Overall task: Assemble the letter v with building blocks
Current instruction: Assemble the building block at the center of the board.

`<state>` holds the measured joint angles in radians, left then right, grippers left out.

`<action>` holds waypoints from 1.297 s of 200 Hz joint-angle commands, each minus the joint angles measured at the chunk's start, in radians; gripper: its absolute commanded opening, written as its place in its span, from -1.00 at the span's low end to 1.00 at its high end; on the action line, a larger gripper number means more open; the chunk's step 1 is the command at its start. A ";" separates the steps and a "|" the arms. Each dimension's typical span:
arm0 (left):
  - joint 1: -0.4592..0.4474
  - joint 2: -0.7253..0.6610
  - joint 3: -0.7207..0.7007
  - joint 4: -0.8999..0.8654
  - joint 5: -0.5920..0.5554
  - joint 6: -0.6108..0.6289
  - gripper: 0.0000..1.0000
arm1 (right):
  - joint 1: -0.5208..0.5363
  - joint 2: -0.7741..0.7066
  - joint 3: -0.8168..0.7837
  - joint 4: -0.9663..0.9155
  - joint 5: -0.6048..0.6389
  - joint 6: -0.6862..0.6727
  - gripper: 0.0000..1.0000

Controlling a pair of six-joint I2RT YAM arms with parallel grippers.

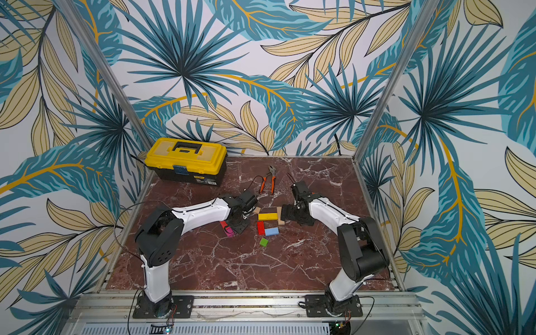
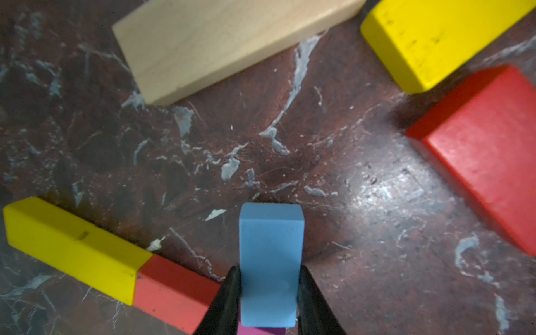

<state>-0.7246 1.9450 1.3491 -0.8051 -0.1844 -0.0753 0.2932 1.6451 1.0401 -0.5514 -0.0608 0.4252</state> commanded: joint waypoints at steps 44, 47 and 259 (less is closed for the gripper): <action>0.010 0.016 -0.006 -0.006 0.010 -0.001 -0.18 | -0.003 0.002 0.003 -0.010 0.004 -0.016 0.99; 0.010 0.015 -0.007 -0.007 0.011 -0.002 -0.17 | -0.003 0.002 0.002 -0.010 0.004 -0.017 0.99; 0.021 -0.013 0.001 -0.005 0.037 -0.002 0.28 | -0.003 0.009 0.015 -0.020 0.004 -0.018 0.99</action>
<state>-0.7086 1.9453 1.3487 -0.8051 -0.1677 -0.0780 0.2932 1.6451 1.0462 -0.5522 -0.0605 0.4183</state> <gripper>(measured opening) 0.630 0.994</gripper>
